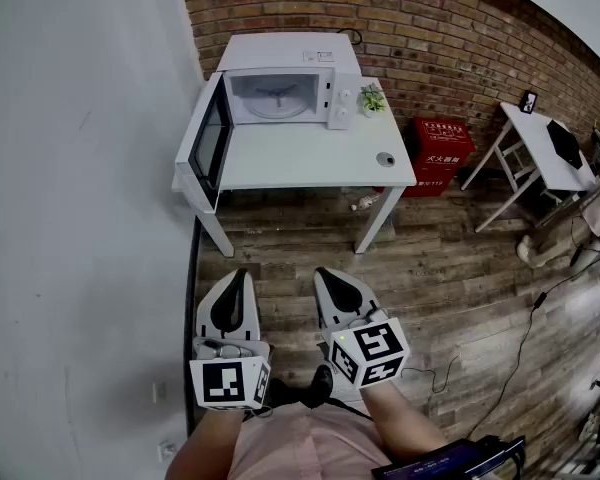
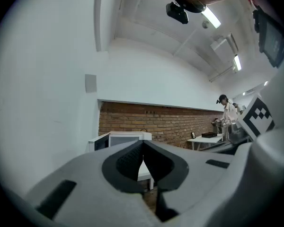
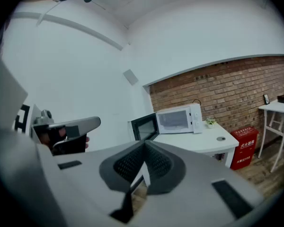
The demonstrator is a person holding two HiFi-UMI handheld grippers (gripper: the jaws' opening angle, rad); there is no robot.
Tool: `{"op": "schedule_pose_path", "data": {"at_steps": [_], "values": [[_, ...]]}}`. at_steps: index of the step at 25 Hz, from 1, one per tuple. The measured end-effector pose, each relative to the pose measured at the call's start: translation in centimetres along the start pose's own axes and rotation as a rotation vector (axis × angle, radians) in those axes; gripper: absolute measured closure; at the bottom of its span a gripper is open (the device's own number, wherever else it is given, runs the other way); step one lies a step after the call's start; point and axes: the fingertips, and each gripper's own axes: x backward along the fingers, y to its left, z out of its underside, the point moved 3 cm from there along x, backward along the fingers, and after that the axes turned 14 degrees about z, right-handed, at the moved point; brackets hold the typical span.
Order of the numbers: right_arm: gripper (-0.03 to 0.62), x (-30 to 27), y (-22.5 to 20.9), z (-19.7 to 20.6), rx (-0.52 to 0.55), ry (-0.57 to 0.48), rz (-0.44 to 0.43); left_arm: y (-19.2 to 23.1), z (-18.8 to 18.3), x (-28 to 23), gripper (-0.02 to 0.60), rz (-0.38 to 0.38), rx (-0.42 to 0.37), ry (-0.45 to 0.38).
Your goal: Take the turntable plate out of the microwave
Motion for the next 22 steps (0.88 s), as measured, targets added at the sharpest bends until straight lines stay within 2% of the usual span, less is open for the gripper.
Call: {"op": "schedule_pose_path", "data": {"at_steps": [8, 9, 10, 14, 22], "values": [[0.586, 0.5, -1.3, -0.2, -0.037, -0.024, -0.005, -1.1, 0.5, -0.3, 0.563, -0.009, 0.021, 0.015], [0.505, 0.4, -1.5, -0.2, -0.043, -0.018, -0.016, -1.3, 0.5, -0.5, 0.458, -0.008, 0.029, 0.011], [0.429, 0.4, -1.6, -0.1, -0.046, -0.011, -0.026, -1.5, 0.5, -0.6, 0.383, -0.005, 0.034, 0.006], [0.444, 0.4, -3.0, 0.2, -0.030, -0.011, -0.022, -2.6, 0.5, -1.6, 0.368, -0.002, 0.026, 0.005], [0.464, -0.3, -6.1, 0.5, -0.029, 0.001, -0.035, -4.2, 1.8, -2.6, 0.368, -0.051, 0.025, 0.022]]}}
